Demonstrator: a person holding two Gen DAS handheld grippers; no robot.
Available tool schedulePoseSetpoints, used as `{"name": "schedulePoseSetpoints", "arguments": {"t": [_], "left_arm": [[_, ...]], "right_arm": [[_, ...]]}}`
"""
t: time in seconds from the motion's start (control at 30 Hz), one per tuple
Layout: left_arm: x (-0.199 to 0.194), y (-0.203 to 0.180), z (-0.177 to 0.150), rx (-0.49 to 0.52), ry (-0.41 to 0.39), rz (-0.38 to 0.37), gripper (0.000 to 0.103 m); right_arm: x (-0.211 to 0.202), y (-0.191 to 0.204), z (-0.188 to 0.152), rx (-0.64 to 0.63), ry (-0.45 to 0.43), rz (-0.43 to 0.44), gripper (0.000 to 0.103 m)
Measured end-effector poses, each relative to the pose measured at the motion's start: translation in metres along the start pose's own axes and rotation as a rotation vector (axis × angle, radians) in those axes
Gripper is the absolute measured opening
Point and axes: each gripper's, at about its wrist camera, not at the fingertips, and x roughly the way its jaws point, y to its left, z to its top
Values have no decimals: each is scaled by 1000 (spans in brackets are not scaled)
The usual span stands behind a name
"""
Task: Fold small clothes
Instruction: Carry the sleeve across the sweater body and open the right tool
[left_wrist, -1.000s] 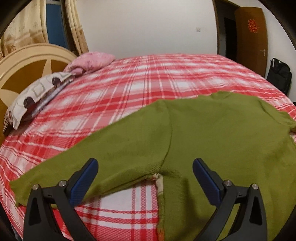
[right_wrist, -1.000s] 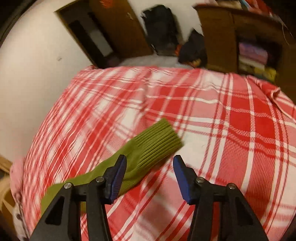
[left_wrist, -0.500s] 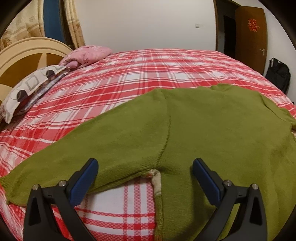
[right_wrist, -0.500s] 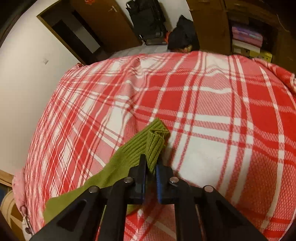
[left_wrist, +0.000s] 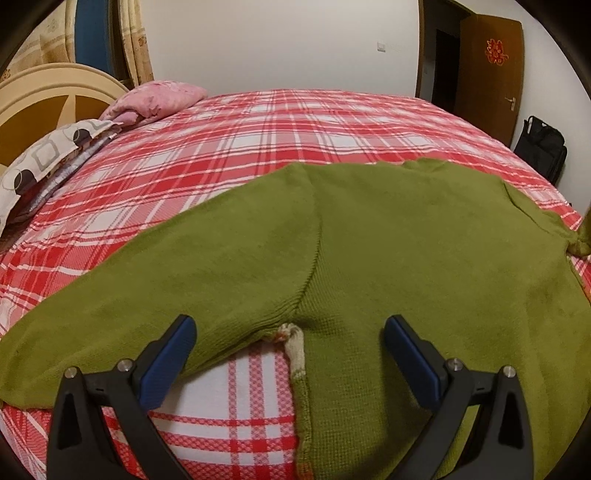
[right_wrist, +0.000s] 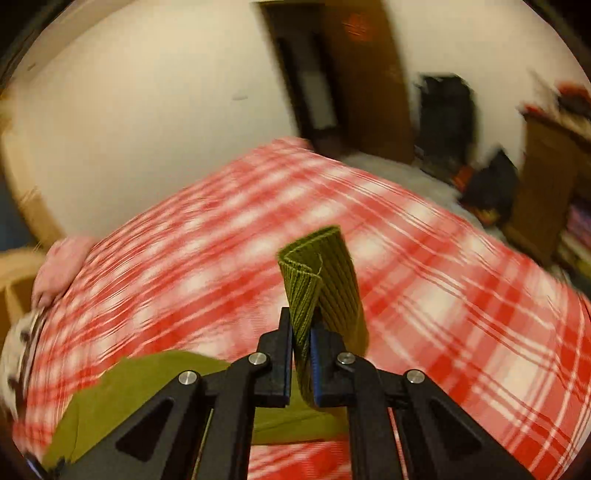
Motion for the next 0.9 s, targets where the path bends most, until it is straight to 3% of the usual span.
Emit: {"name": "schedulePoseSetpoints", "arguments": {"t": [0.27, 0.47, 0.63, 0.67, 0.7, 0.77, 0.83, 0.9], "left_arm": [[2, 8, -1, -48, 3, -46, 103], [6, 5, -1, -41, 30, -28, 103], [8, 5, -4, -29, 56, -27, 103], [8, 5, -4, -31, 61, -35, 103], [7, 6, -5, -28, 62, -42, 103], [5, 7, -5, -19, 71, -62, 103], [-1, 8, -6, -12, 62, -62, 103], [-12, 7, -4, -20, 46, -30, 101]], "right_arm": [[-14, 169, -31, -326, -23, 223, 7], [-9, 275, -106, -516, 29, 387, 7], [16, 317, -177, -566, 154, 514, 8], [22, 319, -189, -571, 190, 533, 14], [26, 317, -197, -574, 214, 535, 36], [28, 305, -210, -564, 261, 549, 67], [23, 280, -211, -519, 294, 588, 67], [13, 248, -209, -502, 298, 571, 67]]}}
